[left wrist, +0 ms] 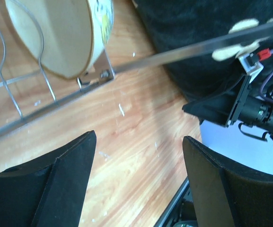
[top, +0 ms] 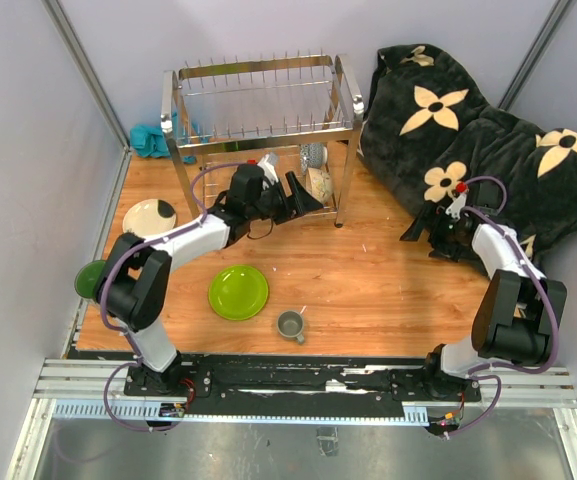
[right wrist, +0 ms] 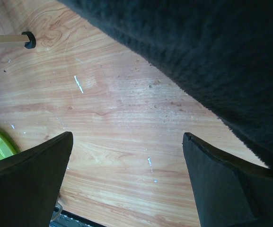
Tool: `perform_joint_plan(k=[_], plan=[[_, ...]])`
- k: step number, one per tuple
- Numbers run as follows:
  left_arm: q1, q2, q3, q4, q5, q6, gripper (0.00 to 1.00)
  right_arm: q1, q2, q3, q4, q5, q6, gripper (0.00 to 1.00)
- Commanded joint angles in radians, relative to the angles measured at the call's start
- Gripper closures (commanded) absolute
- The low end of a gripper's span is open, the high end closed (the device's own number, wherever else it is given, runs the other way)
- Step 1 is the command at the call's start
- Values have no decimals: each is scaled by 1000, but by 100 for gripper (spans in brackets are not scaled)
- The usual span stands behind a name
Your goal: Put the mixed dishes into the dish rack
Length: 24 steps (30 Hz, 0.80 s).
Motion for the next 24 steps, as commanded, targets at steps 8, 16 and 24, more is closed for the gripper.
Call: perform_joint_plan(k=[8,16,24], plan=[[-83,-377,-123,-345,-228,72,21,73,-71,-129,90,-27,45,1],[-86,-672,-61,-825,-569,48,28,220,-110,-159,180,-75,108,1],[6,-754,95,-1218,-809,-39,54,344,-127,-174,211,-92,109,1]])
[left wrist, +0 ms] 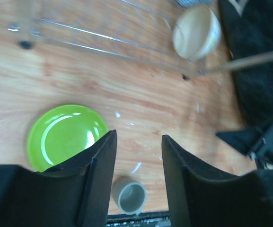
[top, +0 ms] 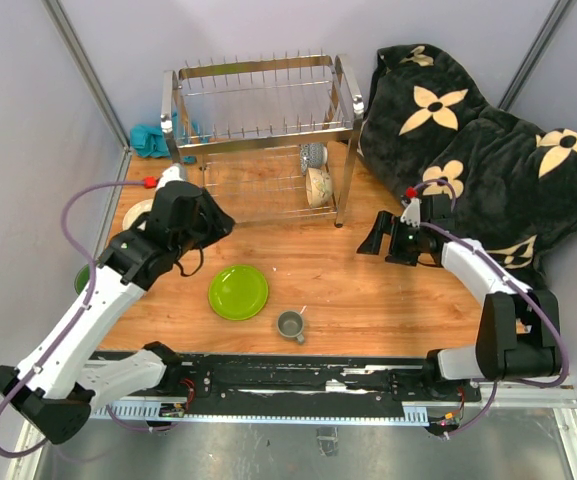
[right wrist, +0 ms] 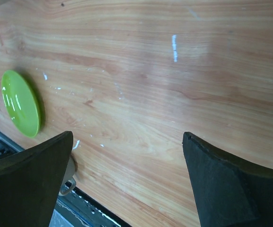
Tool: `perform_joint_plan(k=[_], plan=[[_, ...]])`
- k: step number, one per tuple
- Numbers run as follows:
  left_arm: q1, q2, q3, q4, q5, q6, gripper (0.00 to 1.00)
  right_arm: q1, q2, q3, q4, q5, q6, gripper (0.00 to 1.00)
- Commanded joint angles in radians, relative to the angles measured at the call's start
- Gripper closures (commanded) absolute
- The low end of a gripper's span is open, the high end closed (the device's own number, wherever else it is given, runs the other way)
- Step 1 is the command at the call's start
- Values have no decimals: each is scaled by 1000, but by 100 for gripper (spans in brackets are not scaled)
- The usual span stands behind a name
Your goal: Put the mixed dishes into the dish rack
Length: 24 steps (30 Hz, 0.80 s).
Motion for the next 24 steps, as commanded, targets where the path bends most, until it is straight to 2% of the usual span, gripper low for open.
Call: perform_joint_plan(k=[1,3,7,10,11,12,19,24], plan=[[108,-35,71,-270,-171,-57,58,47,-28,-25,33,-29,7,1],[203,-48,75,-296,-156,-65,60,50,-36,-30,28,-38,-4,1],[320,-33,73,-356,-158,-117,59,50,-57,-40,11,-53,-30,1],[416,-30,45,-367,-155,-201,60,55,-79,-68,17,-67,-27,1],[501,-39,13,-330,-145,-275,61,59,-94,-82,18,-74,-27,1],[535,-35,10,-313,-143,-283,61,60,-97,-86,19,-75,-26,1],[795,60,68,-322,-148,-157,60,64,-107,-88,26,-79,-21,1],[953,99,15,-266,-42,-88,59,64,-119,-94,26,-68,-23,0]])
